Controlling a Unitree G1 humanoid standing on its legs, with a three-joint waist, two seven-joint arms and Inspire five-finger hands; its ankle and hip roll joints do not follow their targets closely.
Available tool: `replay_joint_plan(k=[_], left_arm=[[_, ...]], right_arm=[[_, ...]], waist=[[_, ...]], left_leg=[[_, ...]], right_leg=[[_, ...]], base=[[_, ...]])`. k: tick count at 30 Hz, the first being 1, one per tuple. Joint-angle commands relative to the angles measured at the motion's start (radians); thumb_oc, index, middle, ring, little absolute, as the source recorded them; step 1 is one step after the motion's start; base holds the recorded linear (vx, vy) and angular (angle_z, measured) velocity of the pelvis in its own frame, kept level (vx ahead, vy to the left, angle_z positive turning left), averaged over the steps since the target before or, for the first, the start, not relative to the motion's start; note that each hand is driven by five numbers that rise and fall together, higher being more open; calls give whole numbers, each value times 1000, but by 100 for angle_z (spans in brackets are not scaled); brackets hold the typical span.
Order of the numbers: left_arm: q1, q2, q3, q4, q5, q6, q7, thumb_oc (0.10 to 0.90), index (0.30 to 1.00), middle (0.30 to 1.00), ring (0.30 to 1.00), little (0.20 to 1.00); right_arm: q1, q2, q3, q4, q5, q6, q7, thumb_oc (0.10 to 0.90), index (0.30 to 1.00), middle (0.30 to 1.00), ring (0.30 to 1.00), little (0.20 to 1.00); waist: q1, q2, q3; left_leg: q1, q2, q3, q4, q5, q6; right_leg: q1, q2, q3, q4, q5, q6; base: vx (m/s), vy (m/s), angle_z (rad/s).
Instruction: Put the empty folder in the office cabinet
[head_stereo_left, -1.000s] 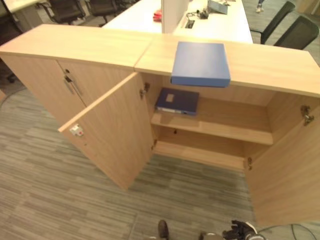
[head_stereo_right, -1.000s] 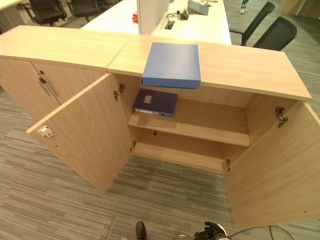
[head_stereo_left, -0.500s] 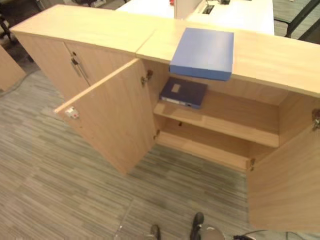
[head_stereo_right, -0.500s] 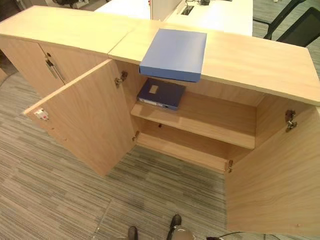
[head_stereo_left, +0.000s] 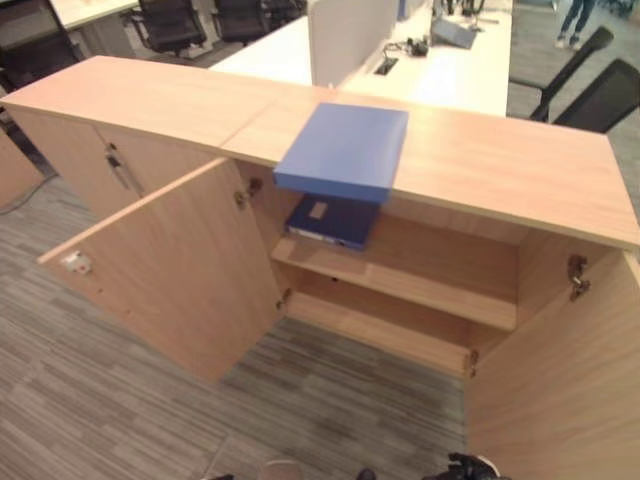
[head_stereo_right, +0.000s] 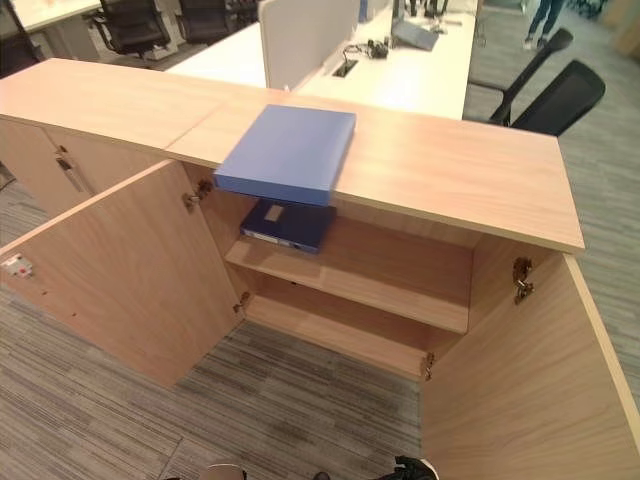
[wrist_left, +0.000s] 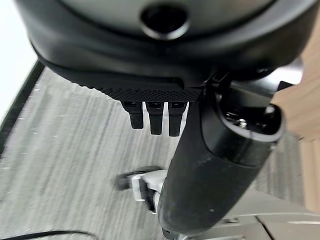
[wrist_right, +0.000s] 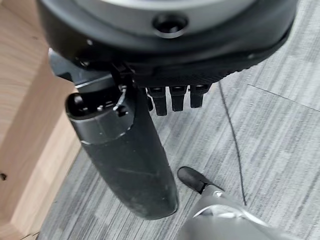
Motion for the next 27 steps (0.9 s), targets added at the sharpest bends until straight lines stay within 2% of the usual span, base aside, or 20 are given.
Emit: replay_joint_plan(k=[1, 3, 4, 6, 10, 18, 23, 25, 26, 27], left_arm=[[-27, 9, -18, 6, -40, -14, -7, 800, 900, 900, 900, 900], [-33, 6, -22, 6, -53, -19, -18, 800, 900, 900, 900, 900], [-33, 6, -22, 6, -53, -19, -18, 800, 900, 900, 900, 900], [-25, -4, -23, 15, -62, -17, -27, 800, 900, 900, 900, 900], [-30, -10, -19, 7, -98, -19, -46, 800, 900, 900, 900, 900], [-51, -20, 19, -112, -290, -42, -52, 800, 900, 900, 900, 900], [-19, -26, 75, -342, -551, -72, -53, 800, 900, 900, 900, 900], [19, -16, 91, -471, -596, -83, -32, 800, 900, 900, 900, 900], [66, 6, 97, -616, -564, -80, -5, 800, 900, 900, 900, 900], [67, 6, 97, -617, -563, -80, -4, 800, 900, 900, 900, 900]], right_arm=[[10, -45, 12, -1, -5, -5, -2, 800, 900, 900, 900, 900], [6, -41, 24, 1, -19, -8, 1, 800, 900, 900, 900, 900], [6, -41, 24, 1, -19, -8, 1, 800, 900, 900, 900, 900], [15, -37, 23, -9, -20, -10, 2, 800, 900, 900, 900, 900], [24, -25, 24, -20, -9, -13, 4, 800, 900, 900, 900, 900], [31, 5, 27, -17, -5, -13, 5, 800, 900, 900, 900, 900], [53, 8, 25, -96, -15, -11, -1, 800, 900, 900, 900, 900], [73, 4, 18, -151, -20, -10, -1, 800, 900, 900, 900, 900], [93, -6, 2, -190, -28, -6, -3, 800, 900, 900, 900, 900], [94, -6, 3, -190, -28, -6, -3, 800, 900, 900, 900, 900]], waist=[[33, 21, 38], [46, 44, 39], [46, 43, 39], [39, 54, 17], [19, 56, -12], [4, 48, -43], [0, 43, -52], [-2, 43, -55], [-6, 47, -59], [-5, 47, -59]], left_leg=[[16, -94, -57, -224, 82, 75], [-18, -134, -140, -298, 142, 65], [-18, -134, -140, -298, 142, 65], [61, -125, -149, -392, 152, 73], [131, -120, -140, -461, 160, 86], [167, -141, -128, -478, 138, 94], [188, -150, -118, -478, 117, 103], [194, -149, -110, -478, 111, 106], [198, -151, -100, -478, 104, 108], [198, -151, -99, -478, 104, 108]], right_leg=[[-3, -47, 53, 79, -103, 136], [12, -26, 93, 87, -110, 137], [12, -26, 93, 87, -110, 137], [19, -17, 121, 82, -109, 140], [18, -17, 140, 58, -89, 147], [42, -19, 146, 5, -65, 170], [58, -29, 156, -2, -61, 182], [59, -34, 159, -2, -59, 186], [59, -38, 166, -2, -56, 192], [59, -38, 167, -2, -56, 192]], base=[[76, 34, -53], [110, 54, -72], [100, 61, -74], [122, 94, -64], [110, 92, -28], [69, 42, -9], [56, 35, -8], [56, 46, -3], [45, 45, -6], [34, 43, -9]])
